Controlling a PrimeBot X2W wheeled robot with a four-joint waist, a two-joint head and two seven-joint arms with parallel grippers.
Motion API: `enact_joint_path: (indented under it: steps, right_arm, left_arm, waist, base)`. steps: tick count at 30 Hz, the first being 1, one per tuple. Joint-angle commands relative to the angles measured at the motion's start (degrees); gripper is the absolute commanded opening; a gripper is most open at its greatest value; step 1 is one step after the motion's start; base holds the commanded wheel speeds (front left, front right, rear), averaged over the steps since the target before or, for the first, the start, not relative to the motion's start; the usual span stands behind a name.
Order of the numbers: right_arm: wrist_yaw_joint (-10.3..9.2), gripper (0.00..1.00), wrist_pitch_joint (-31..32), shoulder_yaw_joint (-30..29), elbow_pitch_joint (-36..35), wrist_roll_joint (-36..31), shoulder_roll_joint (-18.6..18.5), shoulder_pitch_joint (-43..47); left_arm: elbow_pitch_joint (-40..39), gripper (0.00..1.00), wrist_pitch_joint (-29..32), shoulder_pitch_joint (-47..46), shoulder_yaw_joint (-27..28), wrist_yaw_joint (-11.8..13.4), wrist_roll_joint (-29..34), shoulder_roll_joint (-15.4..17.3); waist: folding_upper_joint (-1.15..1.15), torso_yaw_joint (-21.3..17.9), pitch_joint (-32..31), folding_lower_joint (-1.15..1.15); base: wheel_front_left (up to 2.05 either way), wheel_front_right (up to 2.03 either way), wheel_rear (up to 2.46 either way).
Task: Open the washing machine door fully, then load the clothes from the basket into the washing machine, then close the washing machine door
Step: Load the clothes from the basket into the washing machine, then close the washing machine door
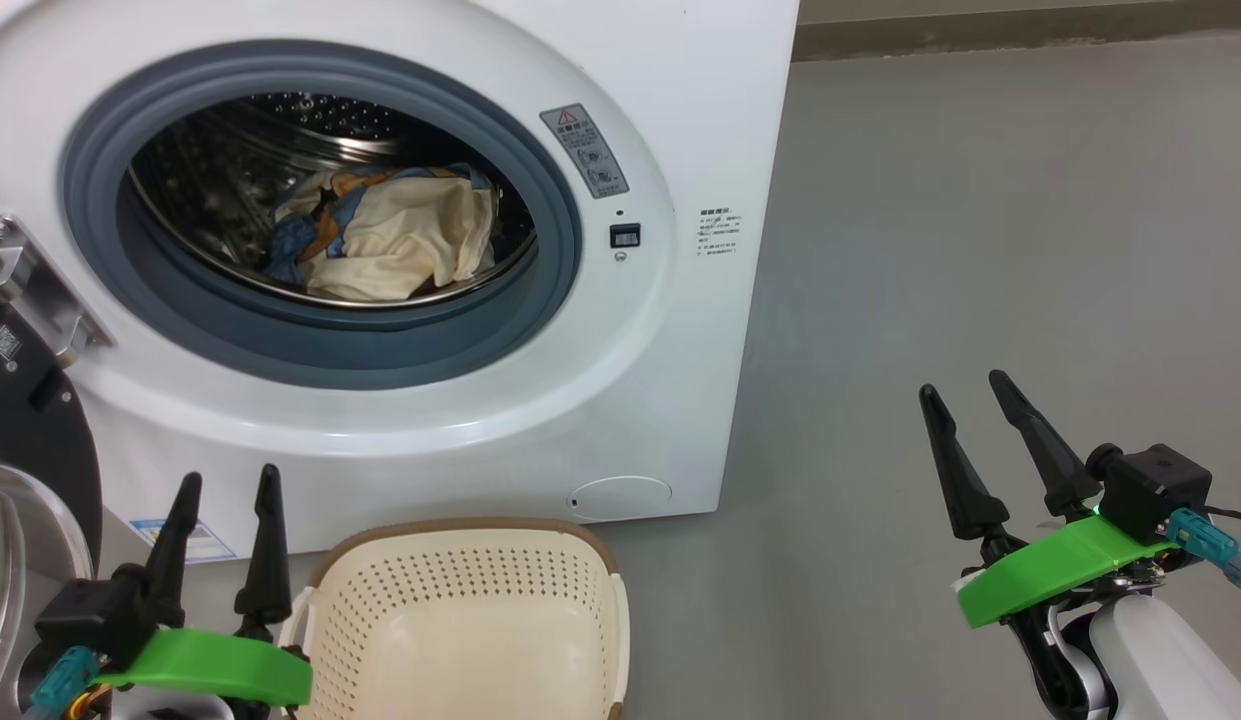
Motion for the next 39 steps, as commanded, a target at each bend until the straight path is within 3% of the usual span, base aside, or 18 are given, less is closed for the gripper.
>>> enact_joint_path:
  steps: [1, 12, 28, 39]
  right_arm:
    - [0.26, 1.00, -0.45, 0.98, -1.15, 0.77, -0.49, -0.45]
    - [0.26, 1.00, -0.45, 0.69, -1.00, 0.71, -0.23, -0.58]
    - [0.26, 1.00, -0.45, 0.58, -0.62, 0.78, 0.02, -0.64]
    - [0.26, 1.00, -0.45, 0.52, -0.38, 0.92, -0.03, -0.57]
  left_arm:
    - [-1.14, 1.00, -0.36, -1.20, 2.24, -0.18, 0.20, 1.08]
    - [-0.77, 1.00, -0.36, -1.52, 3.05, -0.26, 0.19, 0.68]
    - [-0.89, 1.00, -0.36, -1.35, 3.67, -0.41, 0.94, 0.17]
    - [-0.52, 1.00, -0.36, -1.45, 3.79, -0.47, 1.60, -0.10]
  waist:
    - [0.00, 0.00, 0.06, 0.00]
    - [0.00, 0.09, 0.26, 0.00]
    - [0.00, -0.25, 0.03, 0.00]
    - [0.00, -0.37, -0.25, 0.00]
  base:
    - [0.00, 0.00, 0.00]
    - [-0.32, 0.30, 0.02]
    - [-1.46, 1.32, 0.13]
    - [-0.20, 0.20, 0.00]
